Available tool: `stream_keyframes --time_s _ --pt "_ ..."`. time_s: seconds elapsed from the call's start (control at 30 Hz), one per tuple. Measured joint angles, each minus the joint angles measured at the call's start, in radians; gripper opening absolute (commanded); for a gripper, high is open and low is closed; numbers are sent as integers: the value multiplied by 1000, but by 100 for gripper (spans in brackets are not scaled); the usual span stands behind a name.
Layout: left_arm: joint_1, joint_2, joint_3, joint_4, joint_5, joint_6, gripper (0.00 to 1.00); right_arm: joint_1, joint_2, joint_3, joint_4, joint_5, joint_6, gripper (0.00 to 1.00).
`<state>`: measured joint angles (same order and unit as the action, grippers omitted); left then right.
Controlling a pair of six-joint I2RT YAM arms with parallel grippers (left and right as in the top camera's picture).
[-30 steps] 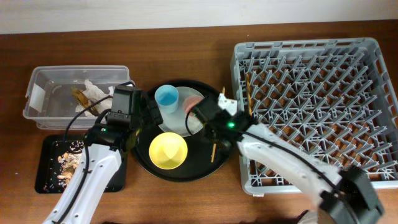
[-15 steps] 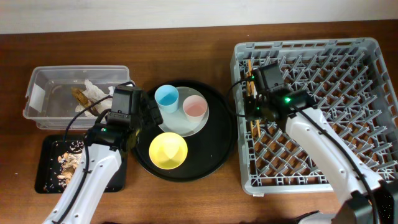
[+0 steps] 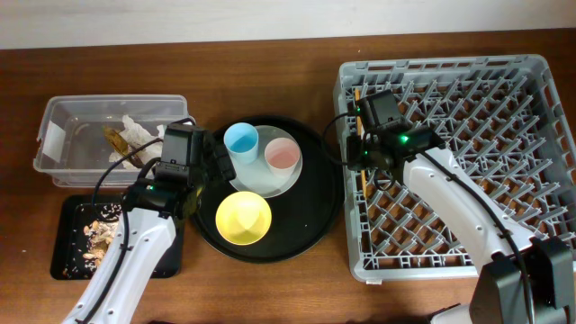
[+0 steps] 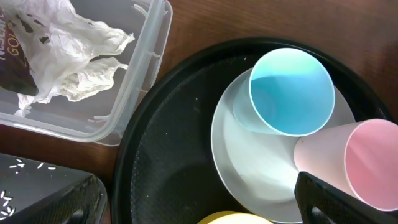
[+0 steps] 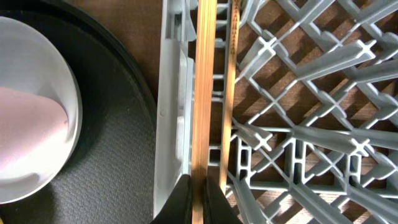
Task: Sort waste into correct bins and load items into the dishwasher rack
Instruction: 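Place the second chopstick into the dish rack with the right gripper, then grasp the pink cup with the right gripper and carry it to the rack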
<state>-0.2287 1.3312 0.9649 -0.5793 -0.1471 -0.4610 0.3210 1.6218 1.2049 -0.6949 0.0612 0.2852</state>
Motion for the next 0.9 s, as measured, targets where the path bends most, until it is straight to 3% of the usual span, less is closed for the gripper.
stream_keyframes --time_s 0.17,0.23,0.3,0.43,0.57,0.73,0.87,0.9 --pt "0 0 0 0 0 0 99 0 1 -13 4 0 0 7" --pt "0 0 0 0 0 0 99 0 37 -15 4 0 0 12" --pt "0 0 0 0 0 0 99 0 62 -24 4 -3 2 24" --pt "0 0 0 0 0 0 99 -2 63 -24 2 -14 2 30" --pt "0 0 0 0 0 0 99 -2 10 71 -214 -46 -10 33" --pt "0 0 0 0 0 0 99 12 -125 170 -421 -442 -230 39" --pt "0 0 0 0 0 0 99 127 -123 46 -394 -587 -417 42" --pt "0 0 0 0 0 0 99 154 -123 28 -340 -594 -427 48"
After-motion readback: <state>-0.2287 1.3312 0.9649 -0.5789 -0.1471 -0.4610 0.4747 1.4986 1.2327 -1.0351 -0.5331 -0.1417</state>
